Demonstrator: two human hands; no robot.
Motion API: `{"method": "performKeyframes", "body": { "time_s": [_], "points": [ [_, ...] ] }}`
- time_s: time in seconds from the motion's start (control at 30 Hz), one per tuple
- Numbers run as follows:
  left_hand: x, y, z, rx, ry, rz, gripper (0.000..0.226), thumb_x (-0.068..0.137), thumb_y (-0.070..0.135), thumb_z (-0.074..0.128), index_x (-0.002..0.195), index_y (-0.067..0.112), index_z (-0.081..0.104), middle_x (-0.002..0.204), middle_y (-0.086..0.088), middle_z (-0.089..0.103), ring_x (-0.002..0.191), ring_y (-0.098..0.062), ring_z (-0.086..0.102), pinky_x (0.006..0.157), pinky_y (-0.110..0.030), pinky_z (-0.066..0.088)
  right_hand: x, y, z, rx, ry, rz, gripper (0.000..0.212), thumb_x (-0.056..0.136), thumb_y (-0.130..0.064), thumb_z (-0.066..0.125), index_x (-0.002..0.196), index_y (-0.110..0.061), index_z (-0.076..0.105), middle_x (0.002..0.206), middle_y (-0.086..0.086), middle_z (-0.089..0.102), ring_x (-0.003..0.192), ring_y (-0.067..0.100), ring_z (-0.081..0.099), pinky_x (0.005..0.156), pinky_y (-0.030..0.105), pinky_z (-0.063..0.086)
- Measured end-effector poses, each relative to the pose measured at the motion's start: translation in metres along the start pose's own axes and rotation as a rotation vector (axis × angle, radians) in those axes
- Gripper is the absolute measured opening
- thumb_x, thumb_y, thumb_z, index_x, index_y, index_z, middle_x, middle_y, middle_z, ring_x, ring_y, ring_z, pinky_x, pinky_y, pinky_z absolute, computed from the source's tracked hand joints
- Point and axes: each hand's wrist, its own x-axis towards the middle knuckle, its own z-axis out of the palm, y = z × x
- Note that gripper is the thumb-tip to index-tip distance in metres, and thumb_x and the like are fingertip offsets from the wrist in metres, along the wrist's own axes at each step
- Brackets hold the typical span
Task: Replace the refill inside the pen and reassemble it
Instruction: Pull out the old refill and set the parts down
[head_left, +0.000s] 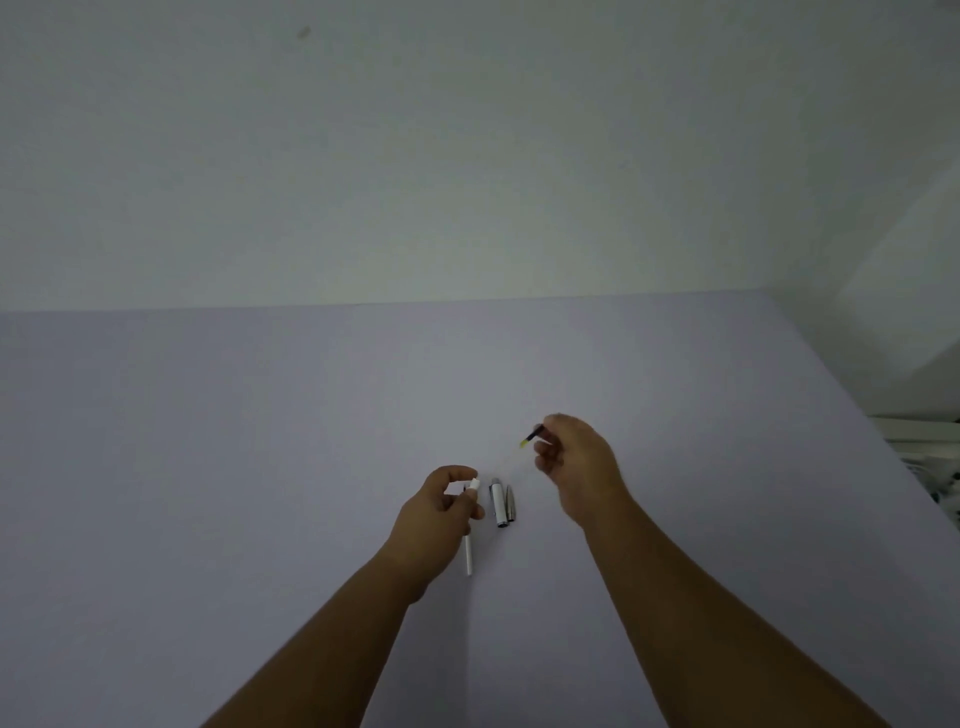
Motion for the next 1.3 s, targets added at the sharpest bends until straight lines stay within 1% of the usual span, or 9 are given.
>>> {"method": "performKeyframes", "body": {
  "time_s": [0.07, 0.17, 0.27, 0.6, 0.8, 0.9, 1.07, 1.17, 1.3],
  "points": [
    [0.000, -0.004, -0.003, -0.018, 0.026, -0.018, 0.013, 0.095, 0.029, 0.046, 0.098, 0.040, 0.052, 0.081, 0.006, 0.069, 0.071, -0.011, 0.058, 0.066, -0.024, 0.048, 0.010, -0.001, -0.011, -0.253, 0.072, -0.028, 0.021, 0.087, -0.010, 0.055, 0.066, -0.010, 0.058, 0.062, 0.005, 0.057, 0.048, 0.011, 0.053, 0.047, 0.022, 0.049],
    [0.002, -0.009, -0.006, -0.045, 0.054, -0.057, 0.012, 0.094, 0.030, 0.047, 0.100, 0.038, 0.053, 0.083, 0.006, 0.069, 0.073, -0.012, 0.059, 0.066, -0.025, 0.048, 0.015, 0.015, -0.024, -0.964, 0.030, -0.107, 0.021, 0.085, -0.014, 0.057, 0.067, -0.003, 0.061, 0.066, 0.013, 0.059, 0.062, 0.024, 0.056, 0.066, 0.038, 0.053],
    [0.005, -0.014, -0.008, -0.061, 0.055, -0.106, 0.017, 0.093, 0.024, 0.045, 0.102, 0.035, 0.055, 0.086, 0.004, 0.069, 0.076, -0.014, 0.059, 0.071, -0.028, 0.049, 0.015, 0.032, -0.024, -1.243, -0.008, -0.176, 0.025, 0.086, -0.018, 0.058, 0.065, -0.005, 0.063, 0.070, 0.020, 0.065, 0.060, 0.022, 0.055, 0.062, 0.030, 0.048],
    [0.007, -0.024, -0.010, -0.046, 0.070, -0.128, 0.020, 0.094, 0.017, 0.045, 0.102, 0.027, 0.060, 0.090, 0.005, 0.068, 0.077, -0.011, 0.060, 0.065, -0.021, 0.048, 0.018, 0.048, -0.028, -1.195, 0.084, -0.218, 0.025, 0.086, -0.021, 0.062, 0.077, 0.002, 0.068, 0.082, 0.016, 0.071, 0.069, 0.019, 0.057, 0.068, 0.029, 0.048],
    [0.004, -0.022, -0.009, -0.028, 0.068, -0.110, 0.021, 0.093, 0.016, 0.045, 0.107, 0.025, 0.059, 0.093, 0.006, 0.068, 0.081, -0.012, 0.062, 0.070, -0.022, 0.050, 0.017, 0.050, -0.031, -1.177, 0.087, -0.224, 0.022, 0.087, -0.023, 0.060, 0.078, -0.004, 0.066, 0.067, 0.003, 0.057, 0.068, 0.017, 0.053, 0.063, 0.024, 0.039],
    [0.003, -0.021, -0.012, -0.027, 0.076, -0.101, 0.022, 0.093, 0.016, 0.046, 0.110, 0.025, 0.058, 0.095, 0.007, 0.068, 0.085, -0.012, 0.063, 0.076, -0.026, 0.051, 0.011, 0.046, -0.028, -1.099, 0.124, -0.294, 0.021, 0.087, -0.026, 0.060, 0.085, -0.006, 0.065, 0.071, 0.000, 0.058, 0.071, 0.016, 0.055, 0.066, 0.024, 0.040],
    [0.003, -0.019, -0.019, 0.021, 0.148, -0.095, 0.022, 0.091, 0.018, 0.052, 0.112, 0.024, 0.058, 0.102, 0.004, 0.068, 0.093, -0.019, 0.062, 0.086, -0.035, 0.051, -0.022, 0.055, 0.003, -1.299, -0.123, -0.302, 0.033, 0.081, -0.037, 0.060, 0.057, -0.016, 0.056, 0.057, -0.002, 0.052, 0.058, 0.016, 0.051, 0.058, 0.026, 0.039],
    [0.002, -0.018, -0.020, 0.052, 0.176, -0.087, 0.023, 0.091, 0.024, 0.056, 0.113, 0.023, 0.059, 0.104, -0.001, 0.067, 0.095, -0.021, 0.062, 0.089, -0.038, 0.052, -0.039, 0.081, 0.019, -1.554, -0.174, -0.278, 0.029, 0.086, -0.039, 0.054, 0.079, -0.013, 0.065, 0.079, 0.009, 0.066, 0.076, 0.025, 0.062, 0.062, 0.027, 0.042],
    [-0.001, -0.020, -0.022, 0.069, 0.181, -0.082, 0.023, 0.089, 0.028, 0.059, 0.112, 0.024, 0.059, 0.099, -0.001, 0.067, 0.092, -0.019, 0.062, 0.083, -0.035, 0.052, -0.046, 0.099, 0.023, -1.580, -0.063, -0.281, 0.023, 0.092, -0.023, 0.051, 0.102, -0.006, 0.062, 0.105, 0.013, 0.069, 0.095, 0.029, 0.066, 0.076, 0.033, 0.052]
  ]
}}
